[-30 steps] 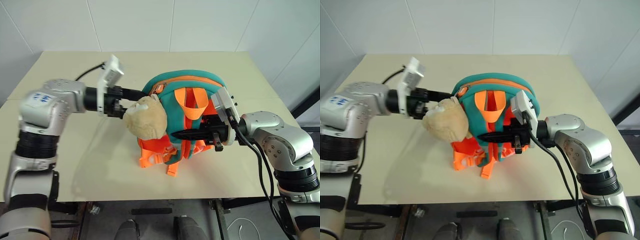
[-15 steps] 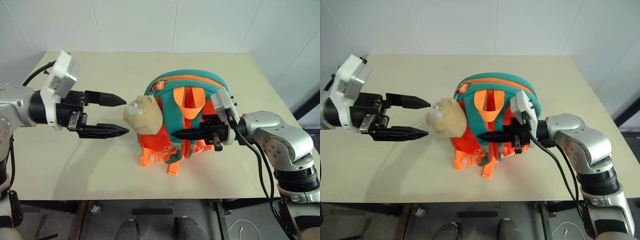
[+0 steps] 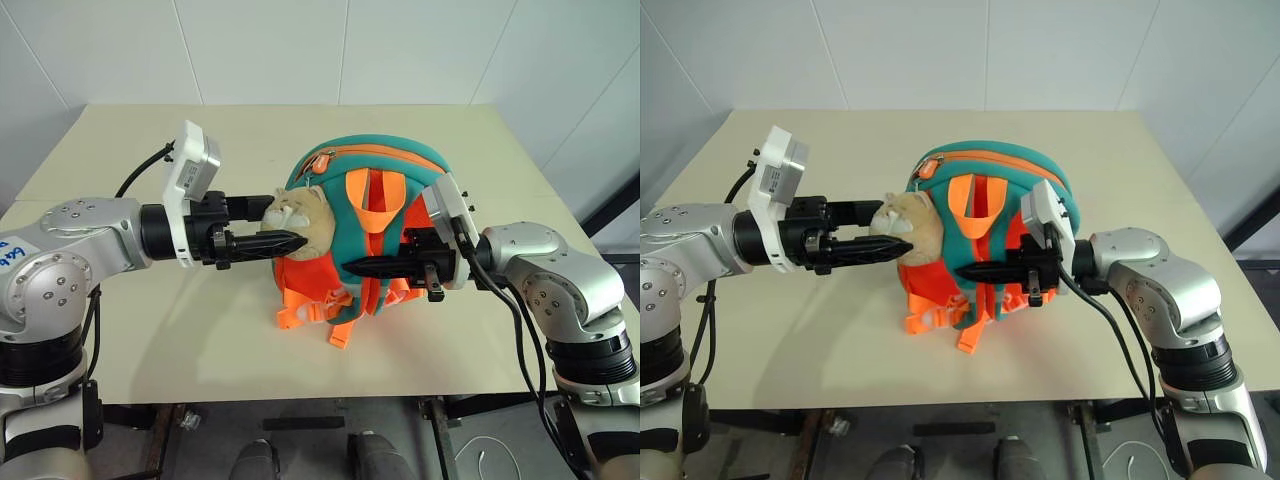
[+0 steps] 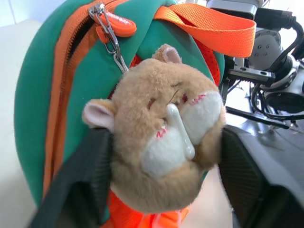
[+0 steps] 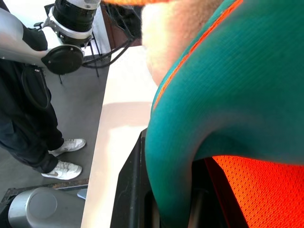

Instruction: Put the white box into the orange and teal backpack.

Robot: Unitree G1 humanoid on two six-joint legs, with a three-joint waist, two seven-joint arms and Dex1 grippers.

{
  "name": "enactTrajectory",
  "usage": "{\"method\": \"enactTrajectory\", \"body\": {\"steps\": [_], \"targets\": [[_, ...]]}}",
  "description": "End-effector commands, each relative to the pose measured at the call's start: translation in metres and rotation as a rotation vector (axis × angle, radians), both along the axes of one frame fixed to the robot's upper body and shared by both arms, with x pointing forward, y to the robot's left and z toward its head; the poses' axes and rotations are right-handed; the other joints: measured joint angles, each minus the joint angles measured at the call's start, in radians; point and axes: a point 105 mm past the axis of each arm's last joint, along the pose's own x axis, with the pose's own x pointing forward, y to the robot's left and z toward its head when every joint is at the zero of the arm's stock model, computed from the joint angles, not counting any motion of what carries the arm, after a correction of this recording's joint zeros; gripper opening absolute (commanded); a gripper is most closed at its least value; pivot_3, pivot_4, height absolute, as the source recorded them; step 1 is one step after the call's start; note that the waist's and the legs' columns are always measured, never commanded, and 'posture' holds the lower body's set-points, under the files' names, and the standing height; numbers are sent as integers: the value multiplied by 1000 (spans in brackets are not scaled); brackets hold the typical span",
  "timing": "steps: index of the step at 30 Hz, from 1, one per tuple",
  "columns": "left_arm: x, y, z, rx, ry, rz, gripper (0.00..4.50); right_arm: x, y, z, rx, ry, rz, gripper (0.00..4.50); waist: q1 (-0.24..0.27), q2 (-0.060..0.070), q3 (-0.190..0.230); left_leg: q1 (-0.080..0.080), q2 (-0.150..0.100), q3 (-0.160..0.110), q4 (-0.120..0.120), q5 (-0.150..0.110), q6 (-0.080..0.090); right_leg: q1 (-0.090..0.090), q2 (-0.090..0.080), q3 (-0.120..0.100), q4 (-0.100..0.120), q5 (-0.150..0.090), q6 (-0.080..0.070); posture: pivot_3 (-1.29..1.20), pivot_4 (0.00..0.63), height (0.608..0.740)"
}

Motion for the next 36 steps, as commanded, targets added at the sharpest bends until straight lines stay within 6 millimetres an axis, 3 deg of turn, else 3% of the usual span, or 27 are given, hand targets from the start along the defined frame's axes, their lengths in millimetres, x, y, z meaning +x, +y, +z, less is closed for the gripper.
{"method": "enactTrajectory", "body": {"steps": [1, 5, 7, 21, 26, 36], "targets": [[-8, 7, 7, 33, 7, -19, 1857, -10, 0, 14, 61, -71, 25, 0, -1, 0, 0, 0, 0, 0, 0, 0, 0, 0, 0, 0, 0, 0, 0, 0, 150, 740], [-10, 19, 11, 67, 29, -10, 886, -12, 1, 13, 69, -70, 26, 0, -3, 0, 0, 0, 0, 1, 0, 0, 0, 0, 0, 1, 0, 0, 0, 0, 150, 740], [-10, 22, 14, 71, 30, -6, 685, -13, 1, 12, 70, -68, 26, 0, -2, 0, 0, 0, 0, 1, 0, 0, 0, 0, 0, 1, 0, 0, 0, 0, 150, 740], [11, 77, 24, 65, 74, 78, 616, -24, 0, 7, 79, -36, 41, 0, -5, 0, 0, 0, 0, 3, -1, 0, 0, -1, 1, 2, -2, 0, 0, 0, 150, 740], [22, 94, 2, 134, 138, 84, 616, -26, 1, 6, 83, -29, 43, 0, -5, 0, 0, 0, 0, 4, -2, -1, 1, -2, 1, 2, -2, 0, 0, 0, 150, 740], [51, 105, -68, 412, 258, 111, 615, -28, 2, 6, 85, -24, 41, 0, -2, 0, 0, 0, 0, 5, -1, -2, 2, -2, 1, 3, -2, 0, 0, 0, 150, 740]]}}
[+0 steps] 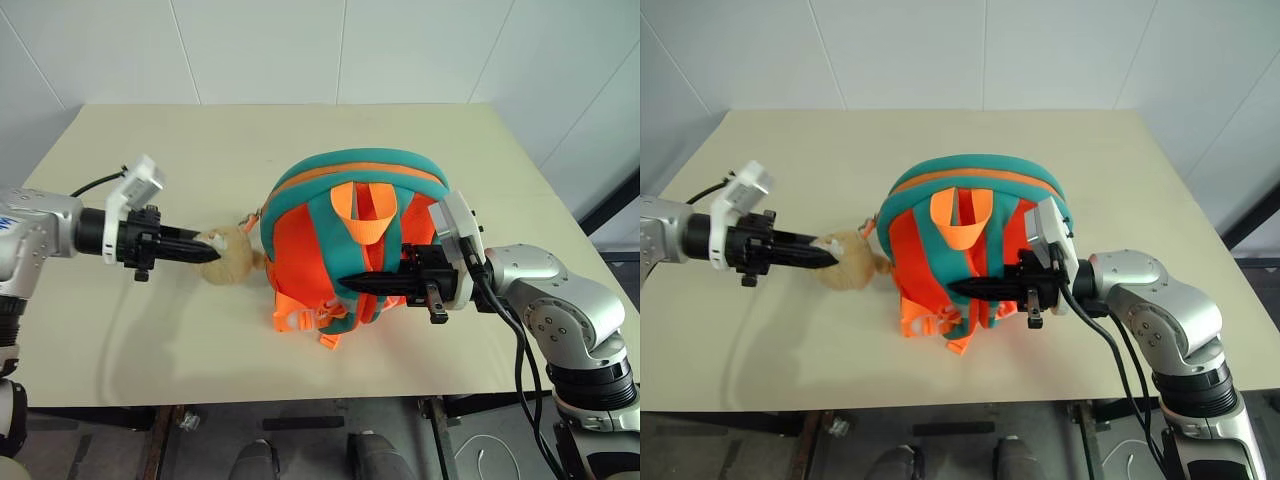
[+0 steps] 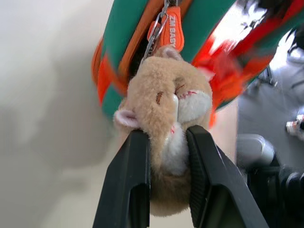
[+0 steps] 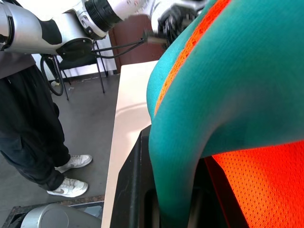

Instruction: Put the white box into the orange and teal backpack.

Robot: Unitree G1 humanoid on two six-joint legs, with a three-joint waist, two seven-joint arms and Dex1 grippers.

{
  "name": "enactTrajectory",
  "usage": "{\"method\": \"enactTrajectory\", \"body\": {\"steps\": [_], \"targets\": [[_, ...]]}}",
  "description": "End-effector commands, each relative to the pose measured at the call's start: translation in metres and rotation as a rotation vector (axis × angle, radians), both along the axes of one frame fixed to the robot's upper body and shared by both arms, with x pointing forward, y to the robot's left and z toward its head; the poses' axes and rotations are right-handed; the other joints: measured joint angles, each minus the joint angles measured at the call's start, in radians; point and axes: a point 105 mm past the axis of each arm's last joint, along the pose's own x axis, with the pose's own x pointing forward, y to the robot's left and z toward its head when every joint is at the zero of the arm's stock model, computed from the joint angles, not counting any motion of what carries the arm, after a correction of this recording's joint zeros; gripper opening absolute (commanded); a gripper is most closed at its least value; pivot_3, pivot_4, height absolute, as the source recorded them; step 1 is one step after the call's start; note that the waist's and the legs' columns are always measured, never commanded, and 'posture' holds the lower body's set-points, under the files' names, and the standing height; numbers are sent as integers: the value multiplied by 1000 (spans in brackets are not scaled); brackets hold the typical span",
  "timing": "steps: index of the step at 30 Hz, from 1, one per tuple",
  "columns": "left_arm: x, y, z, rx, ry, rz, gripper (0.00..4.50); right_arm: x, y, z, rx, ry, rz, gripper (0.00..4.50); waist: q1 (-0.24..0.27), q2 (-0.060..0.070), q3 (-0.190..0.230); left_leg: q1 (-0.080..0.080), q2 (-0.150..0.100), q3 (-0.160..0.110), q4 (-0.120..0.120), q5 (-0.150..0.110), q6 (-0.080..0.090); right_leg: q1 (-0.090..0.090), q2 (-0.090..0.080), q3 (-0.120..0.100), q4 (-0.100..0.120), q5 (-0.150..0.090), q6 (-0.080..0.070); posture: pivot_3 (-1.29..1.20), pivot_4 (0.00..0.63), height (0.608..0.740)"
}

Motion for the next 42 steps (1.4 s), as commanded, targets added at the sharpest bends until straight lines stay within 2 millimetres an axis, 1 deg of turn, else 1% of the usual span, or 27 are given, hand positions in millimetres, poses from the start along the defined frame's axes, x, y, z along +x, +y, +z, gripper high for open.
{"method": "enactTrajectory", "body": {"steps": [1, 5, 9, 13, 15, 17, 18, 22, 24, 26, 27, 28, 30, 33, 36, 38, 39, 41, 42], "targets": [[11, 4, -17, 111, -5, 15, 615, -8, -2, 12, 21, -53, 8, 0, 3, 0, 0, 0, 0, 0, 0, 0, 0, 0, 0, 0, 0, 0, 0, 0, 150, 740], [21, -1, -37, 149, 18, 22, 615, -8, -2, 11, 20, -51, 4, 0, 4, 0, 0, 0, 0, 0, 1, 0, 1, 0, 0, 0, 0, 0, 0, 0, 150, 740], [23, -10, -51, 129, 46, 17, 615, -7, -2, 8, -6, -46, -11, 0, 3, 0, 0, 0, 1, 0, 1, 0, 1, 0, 0, 0, 0, 0, 0, 0, 150, 740], [26, -17, -48, 31, 26, 41, 607, -4, -5, 6, -38, -40, -35, 0, 3, 0, 0, 0, 1, 0, 1, -1, 1, 0, 0, 1, 1, 0, 0, 0, 150, 740], [26, -21, -42, -33, -29, 36, 589, 0, -10, 0, -105, -28, -71, 0, 4, 0, 0, 0, 1, 0, 2, -1, 1, 0, 0, 1, 1, 0, 0, 0, 150, 740], [24, -18, -38, -70, -67, 59, 1330, 5, -20, -1, -160, -27, -109, 741, 6, 0, 0, 0, 1, 0, 2, -1, 1, 0, 0, 1, 1, 0, 0, 0, 150, 740], [22, -16, -37, -79, -71, 65, 1563, 6, -23, 0, -170, -27, -120, 962, 5, 0, 0, 0, 1, 0, 2, -1, 1, 0, 0, 1, 1, 0, 0, 0, 150, 740], [20, -9, -34, -76, -127, 109, 2941, 6, -34, 3, -209, -39, -149, 2374, 5, 0, 0, 0, 1, 0, 2, -1, 2, 0, 0, 1, 1, 0, 0, 0, 150, 740], [19, 5, -30, -65, -170, 176, 3546, 6, -49, 0, -281, -41, -195, 3018, 5, 0, 0, 0, 1, 1, 2, -1, 2, 0, 0, 1, 1, 0, 0, 0, 150, 740], [15, 18, -27, -52, -205, 220, 4228, 7, -67, 0, -344, -44, -249, 3762, 6, 0, 0, 0, 1, 1, 2, -2, 3, 0, -1, 1, 0, 0, 0, 0, 150, 740], [13, 22, -26, -48, -216, 233, 4496, 7, -74, 1, -362, -46, -268, 4103, 5, 0, 0, 0, 1, 1, 1, -3, 3, 0, -1, 1, -1, 0, 0, 0, 150, 740], [11, 28, -24, -50, -230, 246, 4500, 8, -84, 1, -391, -48, -300, 4441, 5, 0, 0, 0, 1, 2, 1, -3, 4, 0, -1, 1, -1, 0, 0, 0, 150, 740], [5, 37, -20, -60, -260, 262, 4500, 10, -105, 3, -444, -56, -367, 4478, 6, 0, 0, 0, 1, 2, 1, -3, 4, 0, -1, 1, -2, 0, 0, 0, 150, 740], [-8, 53, -12, -88, -302, 286, 4500, 12, -143, 7, -534, -60, -488, 4478, 6, 0, 0, 0, 1, 3, 1, -4, 4, 0, -1, 2, -2, 0, 0, 0, 150, 740], [-19, 57, -1, -161, -364, 255, 4500, 18, -174, 13, -554, -71, -603, 4478, 5, 0, 0, 0, 1, 4, 2, -4, 5, 1, -1, 3, -3, 0, 0, 0, 150, 740], [-24, 53, 8, -228, -428, 206, 4500, 26, -186, 20, -489, -96, -661, 4478, 4, 0, 0, 1, 1, 5, 2, -4, 5, 1, -1, 3, -2, 0, 0, 0, 150, 740], [-28, 50, 16, -305, -468, 164, 4500, 32, -190, 24, -434, -114, -693, 4478, 3, 0, 0, 1, 1, 5, 2, -4, 5, 1, -1, 3, -2, 0, 0, 0, 150, 740], [-34, 46, 27, -410, -525, 107, 4500, 39, -197, 28, -361, -120, -741, 4478, 3, 0, 0, 3, 1, 6, 2, -4, 5, 2, -1, 4, -2, 1, 0, 0, 150, 740], [-35, 45, 28, -430, -535, 95, 4500, 40, -198, 27, -350, -115, -746, 4478, 3, 0, 0, 3, 1, 6, 3, -4, 4, 2, -1, 4, -1, 1, 0, 0, 150, 740]]}}
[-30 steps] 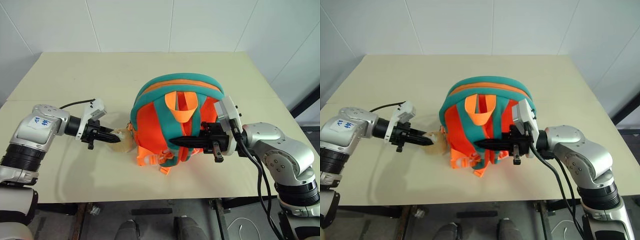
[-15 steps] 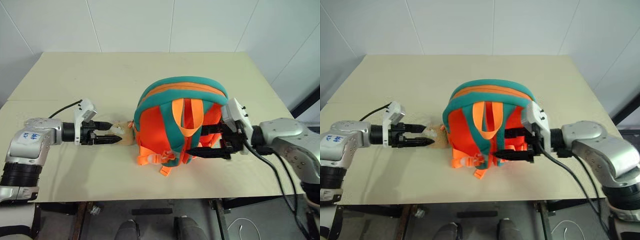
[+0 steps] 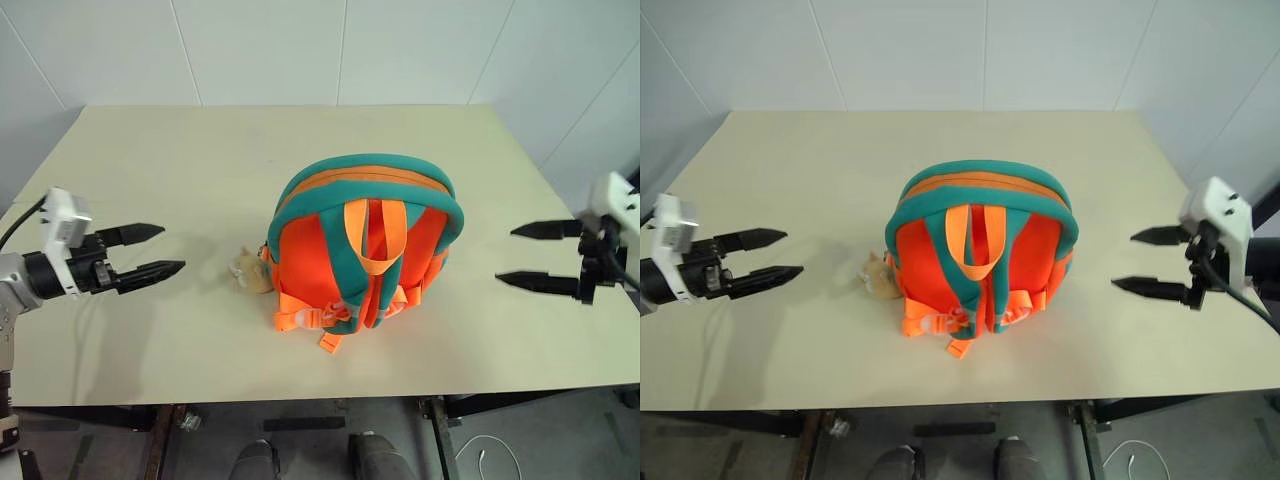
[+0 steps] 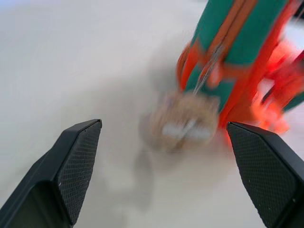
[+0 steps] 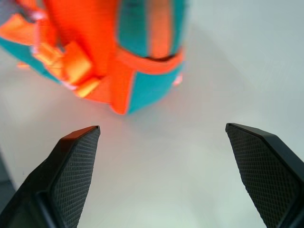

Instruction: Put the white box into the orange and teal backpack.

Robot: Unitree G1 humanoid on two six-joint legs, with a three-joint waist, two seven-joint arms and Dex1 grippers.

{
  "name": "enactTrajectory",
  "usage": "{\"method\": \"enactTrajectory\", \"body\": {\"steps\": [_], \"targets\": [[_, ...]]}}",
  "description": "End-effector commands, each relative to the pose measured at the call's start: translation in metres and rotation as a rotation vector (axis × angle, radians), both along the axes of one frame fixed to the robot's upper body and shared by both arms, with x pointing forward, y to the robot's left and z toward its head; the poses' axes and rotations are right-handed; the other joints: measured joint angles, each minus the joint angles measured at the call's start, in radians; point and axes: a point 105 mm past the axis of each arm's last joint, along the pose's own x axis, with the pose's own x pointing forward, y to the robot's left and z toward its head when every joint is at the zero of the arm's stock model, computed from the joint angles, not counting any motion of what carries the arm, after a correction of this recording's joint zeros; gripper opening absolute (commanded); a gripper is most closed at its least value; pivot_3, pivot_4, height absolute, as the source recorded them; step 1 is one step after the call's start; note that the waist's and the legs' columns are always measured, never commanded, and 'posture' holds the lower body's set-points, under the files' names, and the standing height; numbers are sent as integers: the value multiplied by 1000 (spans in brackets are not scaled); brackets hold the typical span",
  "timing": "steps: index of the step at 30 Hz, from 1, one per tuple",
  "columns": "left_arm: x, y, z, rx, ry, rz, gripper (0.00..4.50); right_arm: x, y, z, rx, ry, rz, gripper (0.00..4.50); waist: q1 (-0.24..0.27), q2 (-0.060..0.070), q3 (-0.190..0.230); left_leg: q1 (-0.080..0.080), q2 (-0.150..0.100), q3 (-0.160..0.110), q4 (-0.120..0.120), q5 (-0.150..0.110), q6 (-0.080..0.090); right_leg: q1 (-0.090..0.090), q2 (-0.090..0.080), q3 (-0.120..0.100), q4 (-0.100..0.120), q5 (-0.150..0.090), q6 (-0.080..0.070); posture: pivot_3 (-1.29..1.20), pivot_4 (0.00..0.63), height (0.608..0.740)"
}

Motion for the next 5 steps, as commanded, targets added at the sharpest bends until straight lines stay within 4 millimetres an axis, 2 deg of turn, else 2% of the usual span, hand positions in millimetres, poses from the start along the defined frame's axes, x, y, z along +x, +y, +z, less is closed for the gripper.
{"method": "enactTrajectory", "body": {"steps": [1, 5], "targets": [[-11, -1, 20, -63, -127, -67, 4500, 2, -6, 7, 36, -67, -31, 4478, 0, 0, 0, 0, 0, 0, 0, 0, 0, 0, 0, 0, 0, 0, 0, 0, 150, 740], [-12, -4, 13, -60, -120, -62, 4500, -3, 1, -3, 68, -52, -21, 4478, 0, 0, 0, 0, 0, 0, -1, 0, 0, -1, 1, 1, -1, 0, 0, 0, 150, 740]]}}
